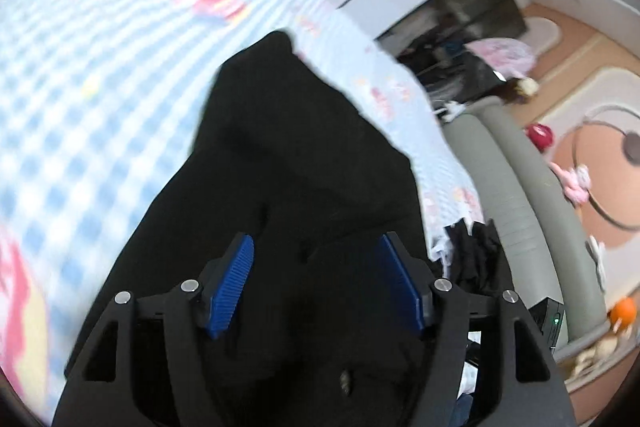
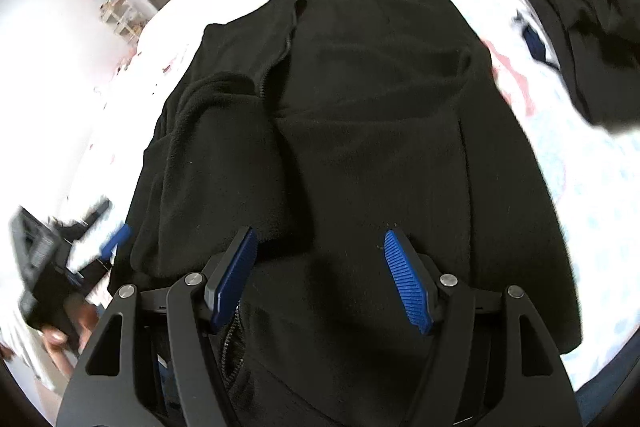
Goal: Fold clothes
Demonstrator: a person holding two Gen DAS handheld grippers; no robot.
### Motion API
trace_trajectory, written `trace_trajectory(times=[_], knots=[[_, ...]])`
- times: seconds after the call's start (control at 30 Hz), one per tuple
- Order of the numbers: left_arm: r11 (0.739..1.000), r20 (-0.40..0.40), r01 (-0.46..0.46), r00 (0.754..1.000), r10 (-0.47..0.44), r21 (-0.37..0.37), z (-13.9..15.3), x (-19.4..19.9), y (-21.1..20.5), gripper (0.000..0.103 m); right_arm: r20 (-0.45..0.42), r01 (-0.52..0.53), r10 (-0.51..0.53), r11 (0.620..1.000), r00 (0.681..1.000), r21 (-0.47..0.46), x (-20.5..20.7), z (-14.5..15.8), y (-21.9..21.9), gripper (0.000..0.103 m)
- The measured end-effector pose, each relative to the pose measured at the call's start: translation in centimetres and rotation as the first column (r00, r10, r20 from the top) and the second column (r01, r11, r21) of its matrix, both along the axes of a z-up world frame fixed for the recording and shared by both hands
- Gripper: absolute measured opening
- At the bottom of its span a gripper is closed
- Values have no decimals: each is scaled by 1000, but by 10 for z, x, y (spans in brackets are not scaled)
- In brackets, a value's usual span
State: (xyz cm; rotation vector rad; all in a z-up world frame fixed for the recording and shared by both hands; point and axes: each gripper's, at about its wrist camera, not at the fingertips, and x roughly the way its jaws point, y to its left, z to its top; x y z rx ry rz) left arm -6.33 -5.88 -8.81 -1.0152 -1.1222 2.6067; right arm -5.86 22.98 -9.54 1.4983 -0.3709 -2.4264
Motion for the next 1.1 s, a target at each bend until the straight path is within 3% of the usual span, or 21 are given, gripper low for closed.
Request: trace_trajectory(times=[0.07,0.17,0.27,0.37,0.4,0.47,0.53,0.6,0.7,0.9,1.0,1.1], knots=[[997,17,77,997,-77,-16,-5,-14,1,73,-16,-2,2,1000,1000,13,0,4,2,73],[985,128,171,977,-168,-16,-37,-41,15,74,-8,12,-12,1000,1000,-4,-3,3,6,73],[981,135,185,975,-175,-62,-55,-45,29,74,9,13,-13,1000,1000,-28,-10,-5,0,73],[977,107,191,978,-181,-94,-50,-39,34,74,6,-6,6,1000,1000,-5,-16,-14,-8,73],[979,94,189,979,-181,-80,-48,-39,33,71,7,-3,4,1000,1000,-14,-17,-15,-8,73],[980,68,192,980,-189,-43,-47,-38,26,54,11,5,-4,999,1000,-38,-19,-18,-6,73],[976,93,215,973,-213,-11,-51,-44,32,33,15,13,-12,998,1000,-63,-21,-21,-4,73],[970,129,241,962,-241,11,-54,-51,42,22,24,11,-10,999,1000,-53,-22,-22,-5,73],[964,100,263,961,-258,-44,-32,-44,36,12,34,3,-2,1000,999,-28,-22,-24,-5,73],[975,-26,180,982,-185,-132,25,-33,30,9,30,17,-17,1000,999,-15,-18,-27,3,73],[976,22,171,985,-170,-135,24,-31,16,9,-9,-5,5,1000,1000,3,-17,-20,-6,73],[976,116,198,975,-188,-89,3,-34,1,15,-14,3,-3,1000,1000,-5,-16,-22,-10,73]])
